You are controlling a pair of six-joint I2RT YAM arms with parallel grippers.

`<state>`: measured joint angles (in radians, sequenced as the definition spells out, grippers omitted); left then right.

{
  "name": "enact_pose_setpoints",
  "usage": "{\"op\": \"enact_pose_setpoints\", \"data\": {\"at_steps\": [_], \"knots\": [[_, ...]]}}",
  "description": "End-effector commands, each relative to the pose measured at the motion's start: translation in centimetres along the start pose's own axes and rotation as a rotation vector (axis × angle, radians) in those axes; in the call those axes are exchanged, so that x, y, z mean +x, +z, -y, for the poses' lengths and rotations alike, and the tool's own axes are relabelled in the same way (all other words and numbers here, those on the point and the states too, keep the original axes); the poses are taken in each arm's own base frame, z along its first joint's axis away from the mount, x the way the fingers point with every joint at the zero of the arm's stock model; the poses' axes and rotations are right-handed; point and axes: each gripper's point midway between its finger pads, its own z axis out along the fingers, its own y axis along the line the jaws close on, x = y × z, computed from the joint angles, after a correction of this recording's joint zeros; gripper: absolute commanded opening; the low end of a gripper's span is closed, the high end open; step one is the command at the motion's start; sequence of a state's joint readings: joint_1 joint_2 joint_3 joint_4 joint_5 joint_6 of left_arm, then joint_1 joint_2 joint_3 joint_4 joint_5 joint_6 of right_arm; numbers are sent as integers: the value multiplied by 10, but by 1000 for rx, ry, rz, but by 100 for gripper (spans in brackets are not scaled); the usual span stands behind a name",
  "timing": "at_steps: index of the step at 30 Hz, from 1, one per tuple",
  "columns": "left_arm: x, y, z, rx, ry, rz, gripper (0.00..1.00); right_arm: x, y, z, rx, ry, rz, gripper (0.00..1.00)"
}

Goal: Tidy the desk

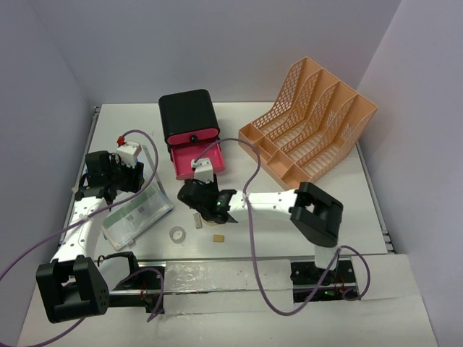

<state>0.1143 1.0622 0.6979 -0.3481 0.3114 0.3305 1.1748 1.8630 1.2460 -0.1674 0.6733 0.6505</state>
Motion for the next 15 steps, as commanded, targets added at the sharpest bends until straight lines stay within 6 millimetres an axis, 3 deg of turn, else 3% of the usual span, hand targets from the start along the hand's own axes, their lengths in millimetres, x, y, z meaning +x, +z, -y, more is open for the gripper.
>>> {"op": "enact_pose_setpoints", "data": {"at_steps": [1, 4, 7, 12, 15], "knots": [[-14, -6, 0, 9, 27, 48, 62, 13, -45, -1, -155, -153, -85, 61], [-13, -6, 2, 20, 28, 46, 62, 54, -75, -13, -381, -275, -257, 63], [-12, -6, 3, 25, 29, 43, 62, 88, -93, -6, -468, -354, -362, 62], [-9, -8, 1, 14, 34, 33, 63, 106, -104, 1, -476, -432, -421, 63], [1, -8, -6, -23, 51, -5, 70, 116, -103, 4, -462, -470, -456, 63]]}}
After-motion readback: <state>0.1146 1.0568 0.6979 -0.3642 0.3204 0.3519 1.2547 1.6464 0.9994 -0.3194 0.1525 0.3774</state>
